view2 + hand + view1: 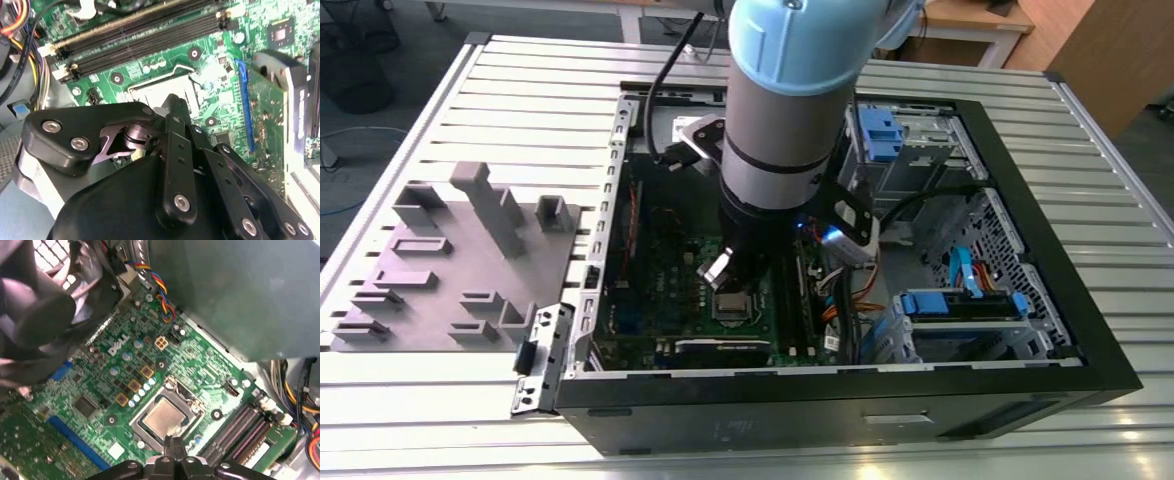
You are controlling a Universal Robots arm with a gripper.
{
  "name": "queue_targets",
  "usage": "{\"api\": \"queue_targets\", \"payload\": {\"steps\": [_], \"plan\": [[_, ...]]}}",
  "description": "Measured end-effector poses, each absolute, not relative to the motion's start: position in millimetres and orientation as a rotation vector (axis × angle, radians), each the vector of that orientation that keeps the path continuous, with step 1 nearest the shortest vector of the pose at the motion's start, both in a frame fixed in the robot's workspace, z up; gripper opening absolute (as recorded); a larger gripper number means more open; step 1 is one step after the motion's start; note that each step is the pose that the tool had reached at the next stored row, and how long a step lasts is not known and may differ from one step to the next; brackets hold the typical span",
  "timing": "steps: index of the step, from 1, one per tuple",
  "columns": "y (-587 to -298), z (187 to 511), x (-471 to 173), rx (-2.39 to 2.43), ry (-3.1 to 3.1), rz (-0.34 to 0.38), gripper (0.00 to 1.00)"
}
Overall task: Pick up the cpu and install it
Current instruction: 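Install the first cpu locking lever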
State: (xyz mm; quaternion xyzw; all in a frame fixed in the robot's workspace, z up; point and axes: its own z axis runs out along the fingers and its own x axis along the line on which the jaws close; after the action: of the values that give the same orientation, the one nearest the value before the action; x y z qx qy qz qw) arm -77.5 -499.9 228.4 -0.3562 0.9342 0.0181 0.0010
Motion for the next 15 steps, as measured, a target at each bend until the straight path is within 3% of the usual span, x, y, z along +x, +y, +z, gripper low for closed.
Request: {"api": "queue_targets", "payload": {"steps": [15], "plan": [[-492.2, 234.3, -83.7, -1.111, 2.916, 0.043, 0.11]]}}
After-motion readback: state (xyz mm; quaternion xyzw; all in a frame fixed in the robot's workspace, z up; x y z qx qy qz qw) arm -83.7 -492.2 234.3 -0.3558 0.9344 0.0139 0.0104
